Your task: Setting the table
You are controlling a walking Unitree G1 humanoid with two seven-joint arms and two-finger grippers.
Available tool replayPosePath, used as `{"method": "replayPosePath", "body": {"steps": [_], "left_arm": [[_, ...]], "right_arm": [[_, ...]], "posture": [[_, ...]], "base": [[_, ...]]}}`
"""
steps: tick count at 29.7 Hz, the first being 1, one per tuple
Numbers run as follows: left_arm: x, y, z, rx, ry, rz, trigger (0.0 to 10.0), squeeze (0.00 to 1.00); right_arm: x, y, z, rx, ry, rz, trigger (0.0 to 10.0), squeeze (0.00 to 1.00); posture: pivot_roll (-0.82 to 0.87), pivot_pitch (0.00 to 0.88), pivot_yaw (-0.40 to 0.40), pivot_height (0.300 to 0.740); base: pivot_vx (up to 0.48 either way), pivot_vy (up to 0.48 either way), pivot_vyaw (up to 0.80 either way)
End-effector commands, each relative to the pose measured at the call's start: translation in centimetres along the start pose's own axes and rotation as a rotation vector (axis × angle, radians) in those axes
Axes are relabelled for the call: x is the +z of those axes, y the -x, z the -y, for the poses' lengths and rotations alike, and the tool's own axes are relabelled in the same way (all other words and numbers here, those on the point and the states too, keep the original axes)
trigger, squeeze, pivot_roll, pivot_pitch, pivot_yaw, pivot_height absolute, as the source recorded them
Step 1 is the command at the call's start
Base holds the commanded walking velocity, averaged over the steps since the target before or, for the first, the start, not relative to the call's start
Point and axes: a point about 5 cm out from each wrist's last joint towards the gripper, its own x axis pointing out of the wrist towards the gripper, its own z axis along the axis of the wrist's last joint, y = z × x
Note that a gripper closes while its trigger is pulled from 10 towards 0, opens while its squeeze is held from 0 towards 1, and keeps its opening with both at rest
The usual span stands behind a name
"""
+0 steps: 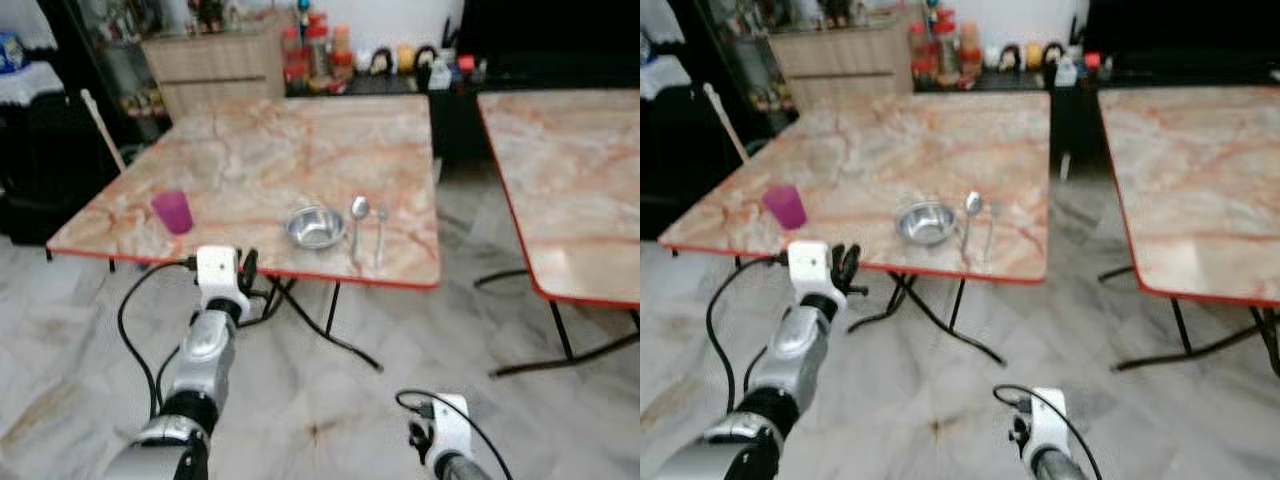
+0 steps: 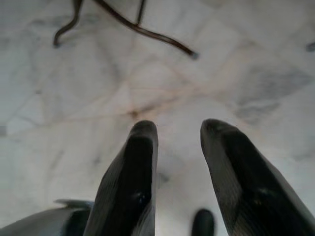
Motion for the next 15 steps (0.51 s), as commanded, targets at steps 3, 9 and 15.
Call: {"method": "replayPosePath", "body": {"steps": [3, 9, 15], "left_arm": [[0.58, -0.43, 0.74, -0.012, 0.018, 0.024, 10.0, 0.0], [0.69, -0.5, 0.66, -0.007, 0.02, 0.027, 10.0, 0.0], [1.1, -0.75, 0.5, -0.001, 0.022, 0.039, 10.0, 0.0]], "right_arm": [[-0.55, 0.22, 0.63, -0.017, 0.006, -0.021, 10.0, 0.0], [-0.7, 0.26, 0.69, -0.02, 0.004, -0.025, 10.0, 0.0], [-0.65, 0.24, 0.68, -0.022, 0.002, -0.025, 10.0, 0.0]], "posture": [[0.0, 0.0, 0.09, 0.74], [0.0, 0.0, 0.089, 0.74], [0.0, 0.0, 0.088, 0.74]], "base": [[0.378, 0.0, 0.0], [0.33, 0.0, 0.0], [0.332, 0.0, 0.0]]}}
